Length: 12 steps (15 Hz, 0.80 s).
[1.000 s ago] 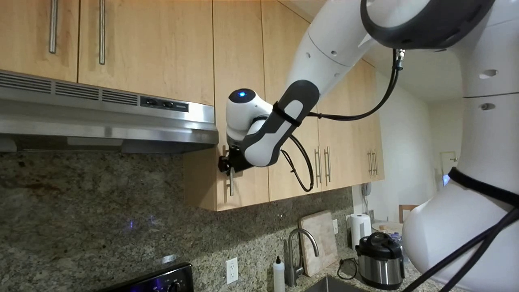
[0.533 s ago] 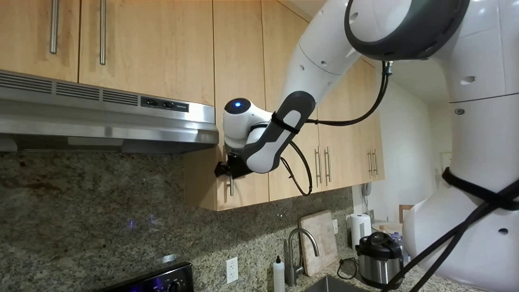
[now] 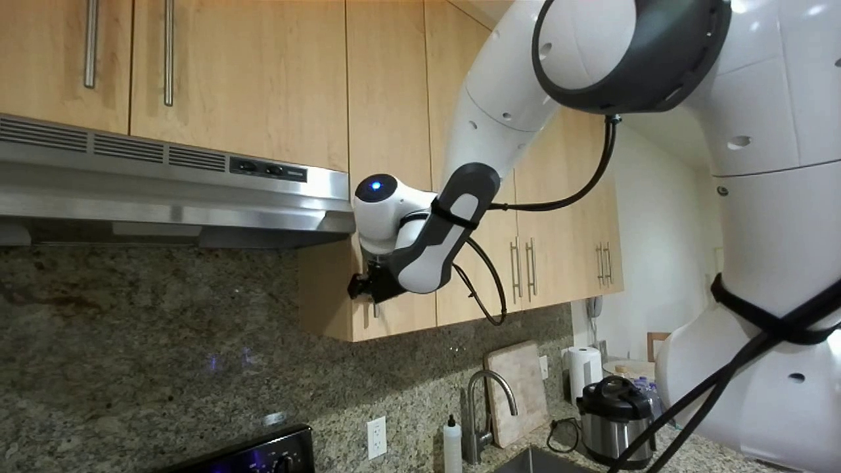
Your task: Open and close the upper right cupboard
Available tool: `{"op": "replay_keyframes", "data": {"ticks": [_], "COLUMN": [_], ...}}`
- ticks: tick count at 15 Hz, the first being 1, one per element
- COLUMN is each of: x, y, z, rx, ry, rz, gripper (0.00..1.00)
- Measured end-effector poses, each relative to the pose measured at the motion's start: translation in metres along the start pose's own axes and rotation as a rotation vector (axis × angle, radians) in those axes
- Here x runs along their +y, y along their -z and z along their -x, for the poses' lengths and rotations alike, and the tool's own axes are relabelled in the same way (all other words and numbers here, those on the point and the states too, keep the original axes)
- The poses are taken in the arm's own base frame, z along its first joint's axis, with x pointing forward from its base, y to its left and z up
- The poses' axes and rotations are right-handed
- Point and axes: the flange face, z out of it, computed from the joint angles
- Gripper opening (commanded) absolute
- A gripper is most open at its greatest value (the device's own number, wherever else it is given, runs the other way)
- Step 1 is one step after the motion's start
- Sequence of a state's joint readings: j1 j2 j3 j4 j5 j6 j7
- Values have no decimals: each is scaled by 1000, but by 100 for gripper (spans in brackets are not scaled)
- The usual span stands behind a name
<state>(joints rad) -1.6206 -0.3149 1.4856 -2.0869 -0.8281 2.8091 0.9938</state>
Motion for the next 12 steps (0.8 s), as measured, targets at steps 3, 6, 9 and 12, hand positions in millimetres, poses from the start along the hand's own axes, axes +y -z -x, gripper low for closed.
{"op": "replay_keyframes", "data": {"ticks": [3, 6, 9, 12], "x": [2, 11, 20, 29], "y": [-2, -2, 4, 11], "z": [5, 11, 20, 31], "rx": [3, 25, 47, 62], "ry": [-33, -95, -173, -230], "rz": [-20, -61, -104, -131], "gripper": [100, 100, 100, 100]}}
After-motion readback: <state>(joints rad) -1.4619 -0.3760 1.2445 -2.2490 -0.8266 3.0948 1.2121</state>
